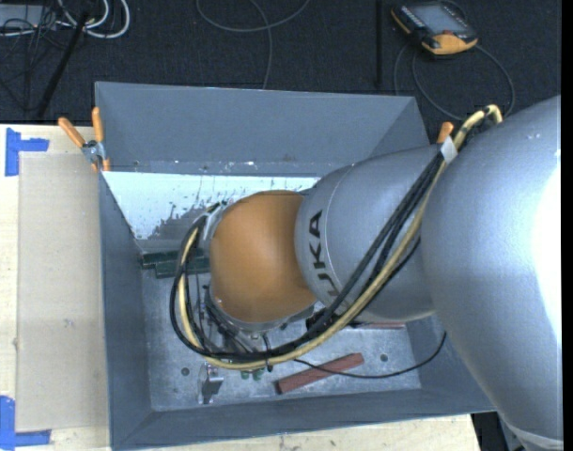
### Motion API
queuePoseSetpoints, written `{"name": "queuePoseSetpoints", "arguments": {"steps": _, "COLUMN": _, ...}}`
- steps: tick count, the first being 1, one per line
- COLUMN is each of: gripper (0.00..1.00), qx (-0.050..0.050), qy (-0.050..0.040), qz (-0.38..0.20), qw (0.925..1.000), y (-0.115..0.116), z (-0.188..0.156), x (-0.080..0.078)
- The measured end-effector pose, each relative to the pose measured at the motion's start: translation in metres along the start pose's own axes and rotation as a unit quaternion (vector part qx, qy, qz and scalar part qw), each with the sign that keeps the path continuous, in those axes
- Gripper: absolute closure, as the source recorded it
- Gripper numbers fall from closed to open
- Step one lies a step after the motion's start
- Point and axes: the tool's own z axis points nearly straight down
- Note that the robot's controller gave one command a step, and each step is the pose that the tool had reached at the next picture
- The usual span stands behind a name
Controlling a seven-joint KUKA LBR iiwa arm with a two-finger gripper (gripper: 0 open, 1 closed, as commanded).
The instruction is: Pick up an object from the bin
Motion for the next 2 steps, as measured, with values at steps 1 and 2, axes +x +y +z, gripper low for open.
{"name": "queuePoseSetpoints", "arguments": {"steps": 1, "gripper": 0.0, "qx": -0.001, "qy": -0.0035, "qz": 0.002, "qw": 1.0, "y": -0.001, "z": -0.004, "x": -0.002}}
{"name": "queuePoseSetpoints", "arguments": {"steps": 2, "gripper": 0.0, "qx": -0.001, "qy": -0.0036, "qz": -0.011, "qw": 0.9999, "y": -0.034, "z": -0.034, "x": -0.035}}
